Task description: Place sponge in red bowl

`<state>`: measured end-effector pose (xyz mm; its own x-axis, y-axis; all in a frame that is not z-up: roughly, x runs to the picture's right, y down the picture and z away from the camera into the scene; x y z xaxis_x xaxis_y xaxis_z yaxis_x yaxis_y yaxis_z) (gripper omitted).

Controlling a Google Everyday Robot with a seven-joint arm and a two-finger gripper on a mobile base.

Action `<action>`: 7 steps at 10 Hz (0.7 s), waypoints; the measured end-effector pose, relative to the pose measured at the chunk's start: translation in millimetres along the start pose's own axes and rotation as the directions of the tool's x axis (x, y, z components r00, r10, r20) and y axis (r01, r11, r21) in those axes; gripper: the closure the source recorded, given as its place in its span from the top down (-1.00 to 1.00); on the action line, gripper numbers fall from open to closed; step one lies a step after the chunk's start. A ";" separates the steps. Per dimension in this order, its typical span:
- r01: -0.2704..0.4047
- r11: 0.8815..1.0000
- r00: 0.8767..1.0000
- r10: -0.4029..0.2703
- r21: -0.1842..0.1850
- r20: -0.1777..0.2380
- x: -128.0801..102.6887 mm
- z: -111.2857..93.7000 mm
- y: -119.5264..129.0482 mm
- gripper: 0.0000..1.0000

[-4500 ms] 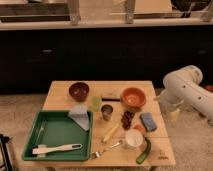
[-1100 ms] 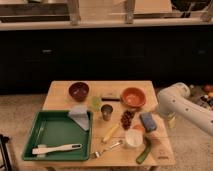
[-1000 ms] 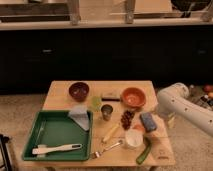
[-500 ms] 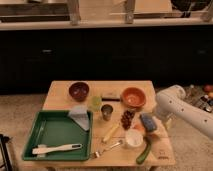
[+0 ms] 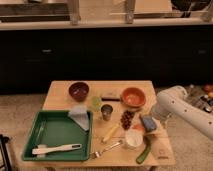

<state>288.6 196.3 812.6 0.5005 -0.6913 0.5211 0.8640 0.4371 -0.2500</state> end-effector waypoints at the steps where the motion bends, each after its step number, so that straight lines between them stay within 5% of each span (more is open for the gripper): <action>1: 0.039 0.999 0.999 -0.039 0.011 0.009 -0.2 0.1 -4.0 0.60; 7: 0.222 0.975 0.970 -0.223 0.022 0.094 2.6 20.0 -8.4 0.60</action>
<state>281.5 202.4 832.4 0.2877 -0.7144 0.6378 0.9521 0.2853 -0.1099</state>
